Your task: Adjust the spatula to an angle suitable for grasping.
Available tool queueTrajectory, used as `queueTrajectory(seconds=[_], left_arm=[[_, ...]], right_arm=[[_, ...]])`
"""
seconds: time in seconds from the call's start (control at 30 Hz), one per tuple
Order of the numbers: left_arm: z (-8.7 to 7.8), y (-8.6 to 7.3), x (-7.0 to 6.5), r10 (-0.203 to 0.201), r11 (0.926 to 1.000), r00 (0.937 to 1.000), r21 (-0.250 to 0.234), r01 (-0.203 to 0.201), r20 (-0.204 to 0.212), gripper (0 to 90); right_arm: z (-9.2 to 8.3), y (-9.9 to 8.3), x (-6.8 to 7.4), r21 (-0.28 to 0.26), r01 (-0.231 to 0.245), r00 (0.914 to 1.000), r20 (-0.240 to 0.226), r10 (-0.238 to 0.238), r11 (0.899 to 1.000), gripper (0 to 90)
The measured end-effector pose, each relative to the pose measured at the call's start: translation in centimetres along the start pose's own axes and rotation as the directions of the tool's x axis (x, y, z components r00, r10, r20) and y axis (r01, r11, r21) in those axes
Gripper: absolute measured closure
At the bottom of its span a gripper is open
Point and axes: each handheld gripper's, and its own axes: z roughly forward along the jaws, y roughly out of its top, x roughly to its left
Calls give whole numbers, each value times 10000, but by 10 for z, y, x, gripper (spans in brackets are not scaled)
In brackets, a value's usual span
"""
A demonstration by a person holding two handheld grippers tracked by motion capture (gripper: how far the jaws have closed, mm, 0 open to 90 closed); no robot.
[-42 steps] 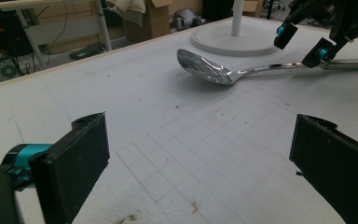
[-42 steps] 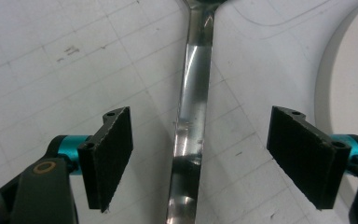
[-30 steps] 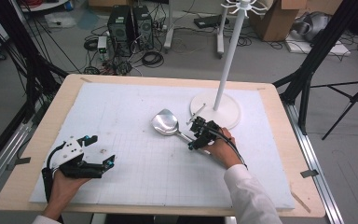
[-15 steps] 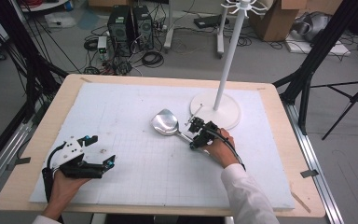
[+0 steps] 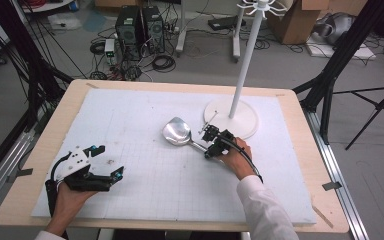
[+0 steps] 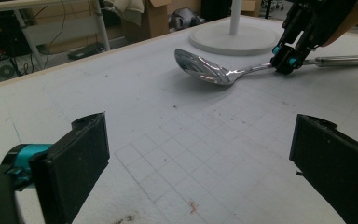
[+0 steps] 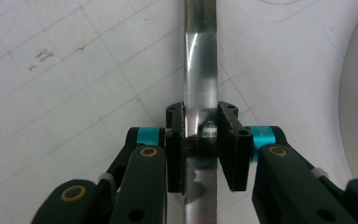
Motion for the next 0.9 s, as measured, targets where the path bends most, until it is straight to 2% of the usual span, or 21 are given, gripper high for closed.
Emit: queueTrajectory(seconds=[0.17,0.27,0.5,0.77,0.9], left_arm=[[0,0,1,22,10000,10000,-5,-22,-36,52],[0,0,1,4,10000,10000,12,-4,-14,52],[0,0,1,5,10000,10000,17,-5,-18,52],[0,0,1,-7,10000,10000,-11,7,-29,52],[0,0,1,-23,10000,10000,-14,23,-31,52]], right_arm=[[0,0,-1,7,149,9999,68,-149,9999,747],[-1,0,0,-90,123,9999,-87,-124,9999,748],[-4,4,6,-328,618,9978,-231,-625,9976,750],[-10,8,14,-1033,805,9943,-614,-871,9914,750],[-12,11,20,-1274,1199,9879,-830,-1310,9846,750]])
